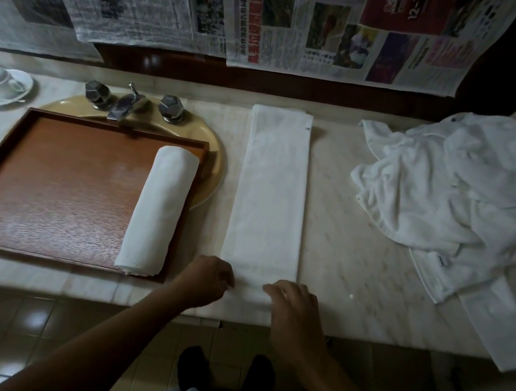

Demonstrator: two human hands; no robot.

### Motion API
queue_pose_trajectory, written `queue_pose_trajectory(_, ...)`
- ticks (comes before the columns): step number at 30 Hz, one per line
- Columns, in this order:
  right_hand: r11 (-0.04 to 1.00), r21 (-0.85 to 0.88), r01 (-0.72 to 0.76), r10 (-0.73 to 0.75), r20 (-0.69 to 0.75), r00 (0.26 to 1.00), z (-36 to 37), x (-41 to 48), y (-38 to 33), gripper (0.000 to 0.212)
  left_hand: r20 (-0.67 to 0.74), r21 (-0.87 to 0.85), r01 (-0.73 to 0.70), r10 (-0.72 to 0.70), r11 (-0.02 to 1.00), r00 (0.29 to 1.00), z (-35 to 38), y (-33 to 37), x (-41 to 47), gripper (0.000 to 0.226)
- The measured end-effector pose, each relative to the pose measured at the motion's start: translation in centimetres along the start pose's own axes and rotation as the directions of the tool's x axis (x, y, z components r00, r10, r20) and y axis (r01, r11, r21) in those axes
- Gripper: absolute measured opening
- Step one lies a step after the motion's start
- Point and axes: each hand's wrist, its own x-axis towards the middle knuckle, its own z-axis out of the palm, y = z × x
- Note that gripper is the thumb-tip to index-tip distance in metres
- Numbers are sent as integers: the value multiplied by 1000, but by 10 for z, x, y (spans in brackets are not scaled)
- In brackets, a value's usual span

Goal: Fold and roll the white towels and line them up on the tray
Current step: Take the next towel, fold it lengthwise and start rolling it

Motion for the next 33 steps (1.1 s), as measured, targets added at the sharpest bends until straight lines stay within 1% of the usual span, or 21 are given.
queue_pose_trajectory(1,998,-23,64,-64,-15,998,2,-8,-6,51,39,-34,33,-31,999,999,-5,0,5,17)
queue_pose_trajectory(2,990,-71,125,-126,1,992,6,-15,-10,53,71,-67,67,-63,995,996,-9,1,9,16)
queue_pose_trajectory(3,976,-128,174,-169,47,984,9,-22,-13,56,97,-102,107,-97,989,991,-13,2,13,14)
queue_pose_trajectory(5,947,-237,216,-186,144,972,15,-29,-15,63,139,-160,183,-161,970,977,-19,3,18,12)
queue_pose_trajectory(7,936,-278,218,-185,140,973,19,-28,-12,63,138,-188,208,-184,960,973,-18,5,19,11)
queue_pose_trajectory(8,931,-288,226,-201,116,973,20,-25,-10,65,105,-186,198,-181,962,978,-16,7,16,11)
queue_pose_trajectory(9,927,-294,233,-213,98,972,22,-22,-8,67,33,-158,170,-167,973,985,-11,10,10,12)
queue_pose_trajectory(10,922,-303,243,-227,87,970,23,-18,-6,69,-81,-89,128,-136,988,987,-5,13,3,15)
queue_pose_trajectory(11,920,-300,252,-239,79,968,23,-15,-3,71,-220,14,75,-70,997,973,5,15,-5,18)
queue_pose_trajectory(12,924,-282,257,-247,72,966,25,-11,1,70,-322,122,15,25,992,946,17,16,-14,24)
queue_pose_trajectory(13,932,-252,260,-249,72,966,25,-8,4,72,-349,218,-42,118,975,930,29,18,-22,30)
queue_pose_trajectory(15,947,-201,252,-240,79,967,21,0,7,74,-298,369,-146,266,918,917,52,15,-33,47)
queue_pose_trajectory(17,949,-180,259,-248,78,966,20,8,11,62,-289,447,-186,338,875,896,63,8,-35,64)
queue_pose_trajectory(20,950,-170,262,-243,124,962,20,21,17,55,-282,471,-189,350,862,893,58,5,-30,76)
queue_pose_trajectory(23,942,-231,242,-223,107,969,21,29,21,52,-210,489,-177,312,854,926,50,3,-23,85)
queue_pose_trajectory(25,946,-247,210,-191,99,977,16,32,21,50,-210,494,-197,336,847,918,45,1,-16,79)
queue_pose_trajectory(28,952,-238,194,-182,70,981,9,35,21,50,-229,475,-222,363,852,903,37,-2,-8,69)
queue_pose_trajectory(31,970,-174,172,-156,104,982,1,33,18,63,-189,430,-229,335,873,923,33,-3,-8,64)
queue_pose_trajectory(33,984,-105,145,-131,127,983,-2,24,17,61,-175,384,-239,325,892,930,34,-2,-15,55)
